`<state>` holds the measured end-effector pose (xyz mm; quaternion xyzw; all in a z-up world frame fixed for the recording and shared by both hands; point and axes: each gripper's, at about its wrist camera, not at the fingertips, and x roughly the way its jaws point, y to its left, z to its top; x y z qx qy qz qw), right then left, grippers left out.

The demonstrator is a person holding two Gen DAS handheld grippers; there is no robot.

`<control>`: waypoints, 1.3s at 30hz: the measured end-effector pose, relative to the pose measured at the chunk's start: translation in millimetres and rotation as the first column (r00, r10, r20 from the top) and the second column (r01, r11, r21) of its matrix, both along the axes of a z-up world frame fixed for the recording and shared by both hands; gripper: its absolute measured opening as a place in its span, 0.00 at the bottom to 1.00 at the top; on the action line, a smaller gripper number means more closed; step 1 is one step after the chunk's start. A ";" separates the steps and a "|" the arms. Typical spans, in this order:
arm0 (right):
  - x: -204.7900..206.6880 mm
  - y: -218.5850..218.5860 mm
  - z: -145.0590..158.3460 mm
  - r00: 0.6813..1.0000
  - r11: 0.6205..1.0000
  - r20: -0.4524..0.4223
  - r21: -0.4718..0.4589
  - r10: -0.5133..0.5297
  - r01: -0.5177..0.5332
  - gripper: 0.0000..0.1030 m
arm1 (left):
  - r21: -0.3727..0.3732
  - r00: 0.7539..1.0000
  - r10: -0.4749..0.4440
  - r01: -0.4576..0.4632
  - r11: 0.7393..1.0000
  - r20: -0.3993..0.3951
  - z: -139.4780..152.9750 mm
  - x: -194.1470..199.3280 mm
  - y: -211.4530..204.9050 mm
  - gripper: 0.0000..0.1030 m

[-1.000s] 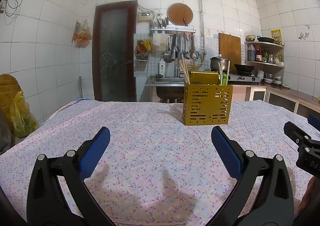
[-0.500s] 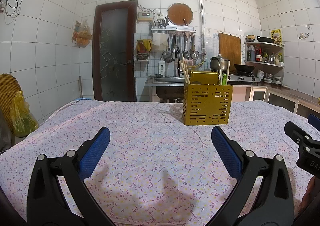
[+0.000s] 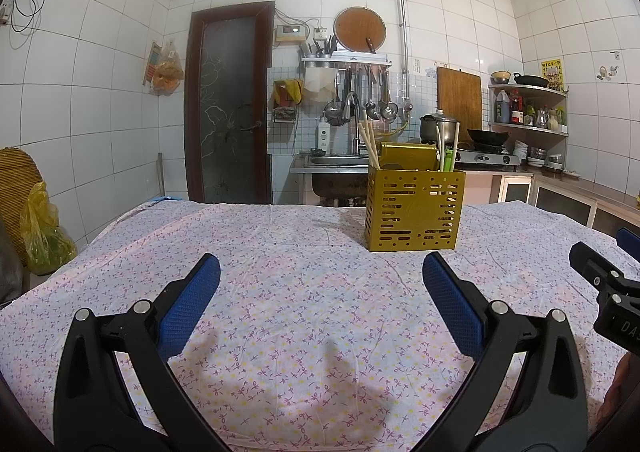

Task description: Organize utensils

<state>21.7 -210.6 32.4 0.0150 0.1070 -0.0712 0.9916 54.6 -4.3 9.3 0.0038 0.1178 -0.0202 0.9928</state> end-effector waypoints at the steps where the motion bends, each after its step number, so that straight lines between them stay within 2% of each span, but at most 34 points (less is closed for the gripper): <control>1: 0.0 -0.1 -0.1 1.000 1.000 0.000 0.000 0.000 0.000 0.96 | 0.001 1.000 0.000 0.000 1.000 0.000 -0.1 -0.1 -0.3 0.95; 39: -1.2 -1.7 1.7 1.000 1.000 0.003 0.002 -0.003 0.003 0.96 | 0.000 1.000 -0.001 0.001 1.000 0.005 1.2 -1.6 -2.1 0.95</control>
